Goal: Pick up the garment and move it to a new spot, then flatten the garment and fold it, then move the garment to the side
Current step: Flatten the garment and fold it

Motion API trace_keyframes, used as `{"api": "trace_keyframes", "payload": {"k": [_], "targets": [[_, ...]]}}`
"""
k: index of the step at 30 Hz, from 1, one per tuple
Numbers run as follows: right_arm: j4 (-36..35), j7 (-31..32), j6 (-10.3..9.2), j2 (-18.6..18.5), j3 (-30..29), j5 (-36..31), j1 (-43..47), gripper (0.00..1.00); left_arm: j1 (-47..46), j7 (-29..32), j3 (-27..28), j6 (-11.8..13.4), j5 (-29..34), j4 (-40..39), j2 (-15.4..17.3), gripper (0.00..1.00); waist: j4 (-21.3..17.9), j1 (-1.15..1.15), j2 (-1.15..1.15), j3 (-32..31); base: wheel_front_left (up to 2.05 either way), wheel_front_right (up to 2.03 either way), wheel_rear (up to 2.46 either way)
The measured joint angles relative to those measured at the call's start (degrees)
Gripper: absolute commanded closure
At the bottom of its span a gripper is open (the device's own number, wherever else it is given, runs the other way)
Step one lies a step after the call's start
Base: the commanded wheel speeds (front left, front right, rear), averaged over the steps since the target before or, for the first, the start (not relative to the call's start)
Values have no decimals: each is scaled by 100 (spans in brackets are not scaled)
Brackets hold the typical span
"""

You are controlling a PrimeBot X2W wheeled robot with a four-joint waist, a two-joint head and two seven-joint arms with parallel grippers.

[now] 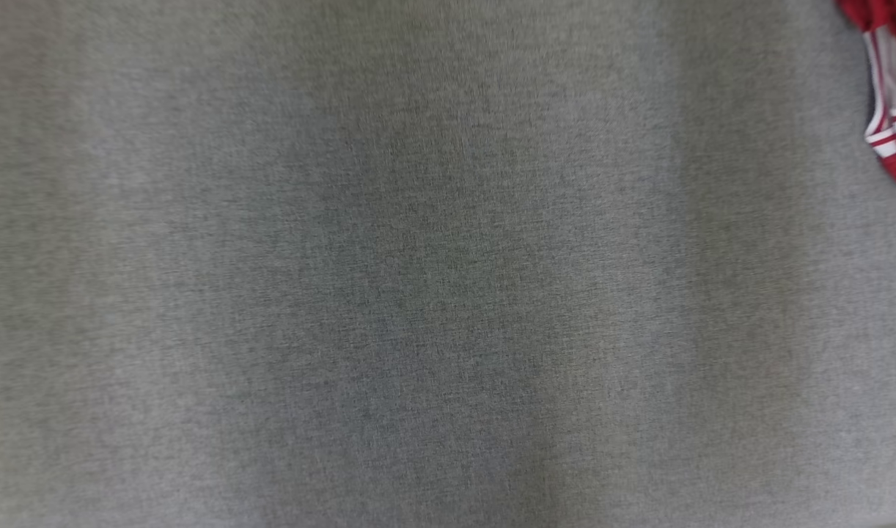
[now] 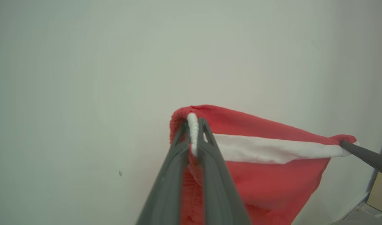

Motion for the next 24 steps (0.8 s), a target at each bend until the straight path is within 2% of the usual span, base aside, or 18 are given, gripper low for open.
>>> {"api": "trace_keyframes", "payload": {"k": [5, 9, 12, 15, 20, 24], "targets": [[114, -182, 0, 69, 187, 154, 163, 100, 246, -185, -359, 1, -376, 103, 155, 100, -49, 0, 0, 215, 0, 0, 0], [81, -348, 0, 55, 364, 312, 759, 100, 839, -382, -757, 1, -651, -192, 388, 100, -80, -1, 0, 157, 0, 0, 0], [-143, -461, 0, 15, 486, 532, 1221, 100, 1397, -430, -1082, 0, -889, -556, 578, 100, -94, -2, -1, 5, 0, 0, 0], [-495, -554, 0, -69, 614, 772, 1875, 100, 2034, -671, -1169, 0, -1048, -767, 750, 100, -94, -3, -2, -203, 0, 0, 0], [-1247, -628, 0, -286, 843, 1096, 3238, 100, 3287, -870, -984, 37, -1156, -1224, 833, 100, -113, -3, -1, -611, 0, 0, 0], [-1851, -630, 0, -410, 848, 1362, 4475, 100, 4454, -896, -523, 305, -1036, -1925, 887, 100, -143, -3, -2, -958, 0, 0, 0]]}}
